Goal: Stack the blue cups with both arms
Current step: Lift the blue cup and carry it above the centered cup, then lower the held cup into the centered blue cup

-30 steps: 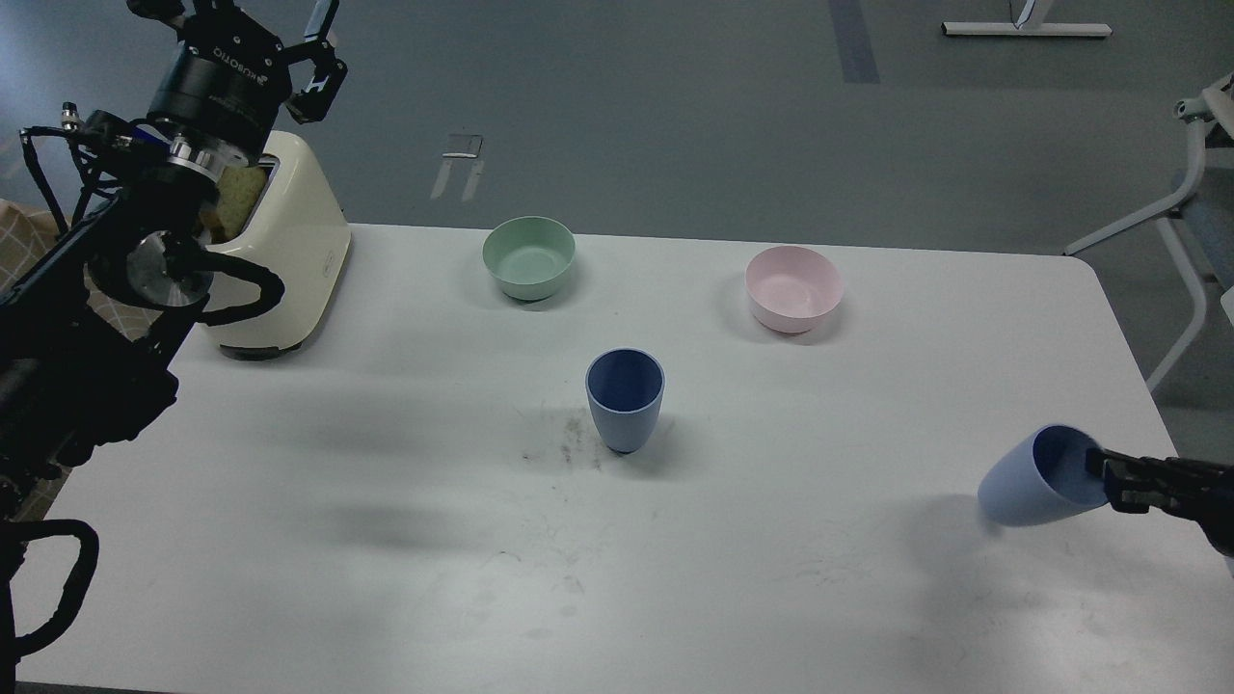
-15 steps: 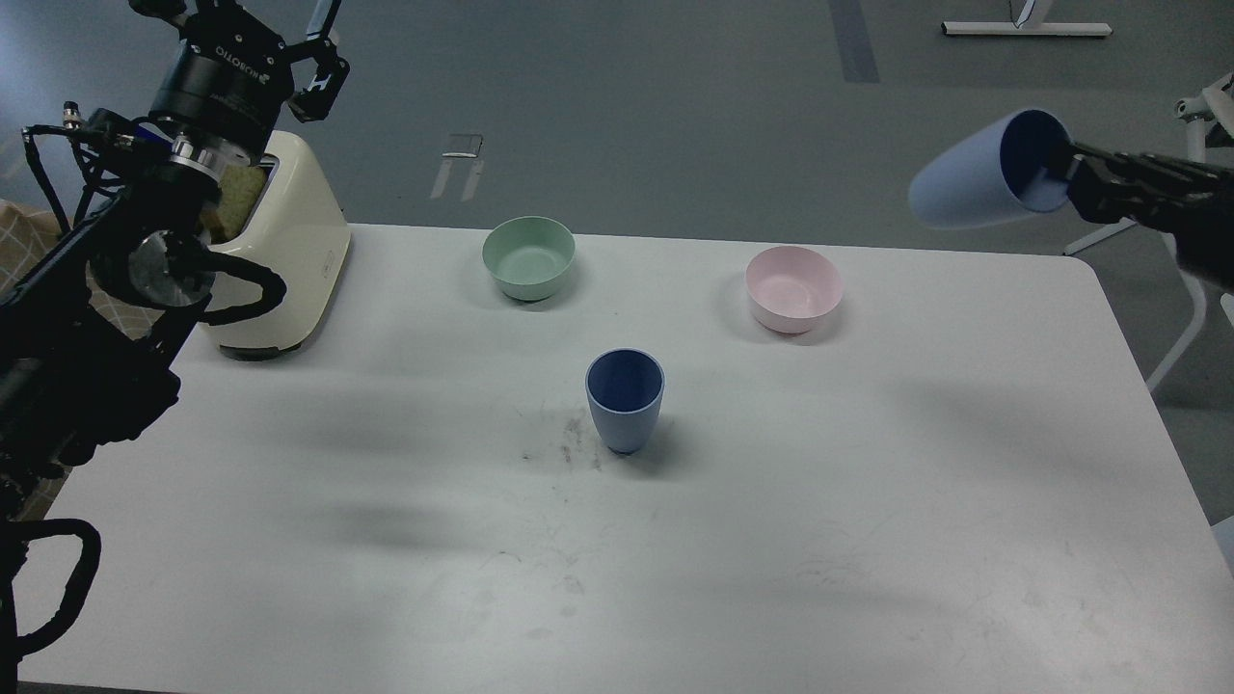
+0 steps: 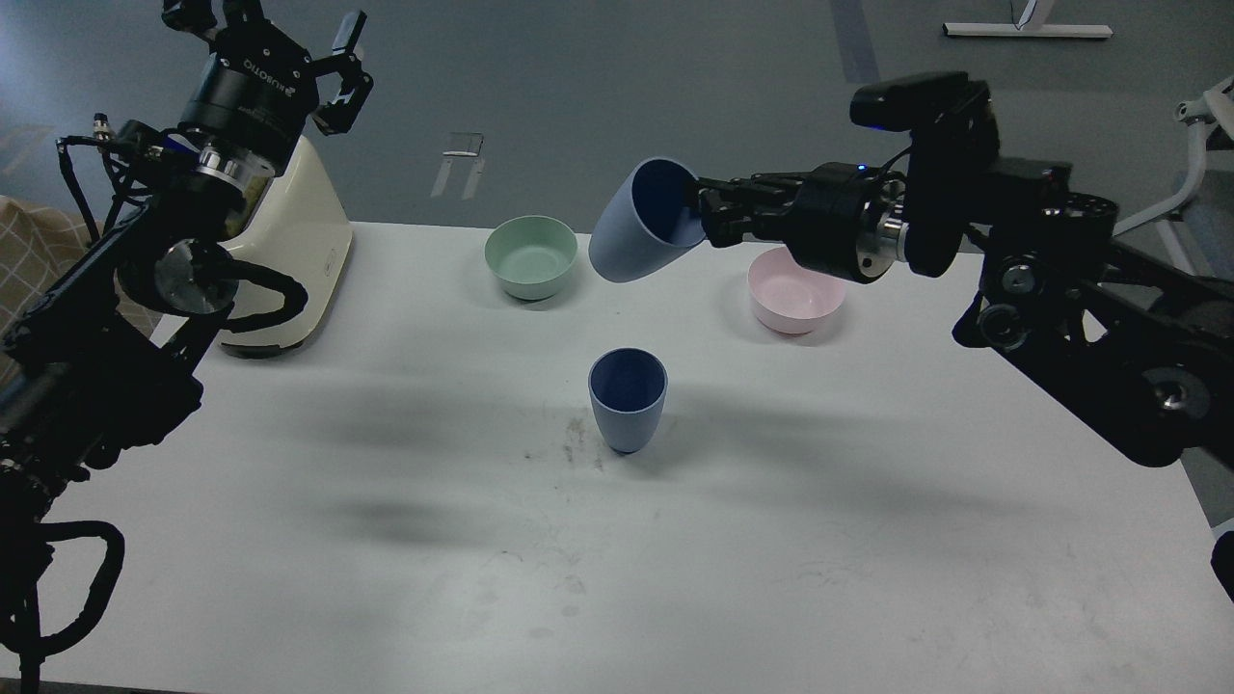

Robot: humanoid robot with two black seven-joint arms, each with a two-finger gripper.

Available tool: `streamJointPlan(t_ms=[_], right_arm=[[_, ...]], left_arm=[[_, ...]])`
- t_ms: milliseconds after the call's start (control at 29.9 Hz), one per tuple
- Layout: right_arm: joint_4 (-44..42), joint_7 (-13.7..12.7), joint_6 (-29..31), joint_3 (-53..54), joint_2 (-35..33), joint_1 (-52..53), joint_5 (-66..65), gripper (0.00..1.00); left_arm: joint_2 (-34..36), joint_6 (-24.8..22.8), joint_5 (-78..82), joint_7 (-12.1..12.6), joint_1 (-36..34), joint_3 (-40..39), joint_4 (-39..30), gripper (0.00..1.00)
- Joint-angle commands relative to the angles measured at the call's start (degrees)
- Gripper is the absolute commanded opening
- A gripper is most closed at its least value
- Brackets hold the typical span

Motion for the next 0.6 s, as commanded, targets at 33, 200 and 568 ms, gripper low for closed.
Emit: streamJointPlan(t_ms=[33,200,568], right_arm=[[-2.06,-0.02,-0.01,-6.27,1.30,3.82,0.23,0.00],[-1.79,-0.02,-0.01,-8.29,1.39,4.26,0.23,0.00],[-0.04,-0.02,-0.01,-8.64,2.01,3.12,0.32,0.00]], left_arm=[[-0.09,-0.08,-0.07,-0.09,-0.68,-0.07,0.06,0.98],[-0.18,-0.26,-0.16,-0.09,-0.77,-0.34,-0.03,0.98],[-0.09,-0.78,-0.16,-0.09,-1.03,-0.25,-0.03,0.98]])
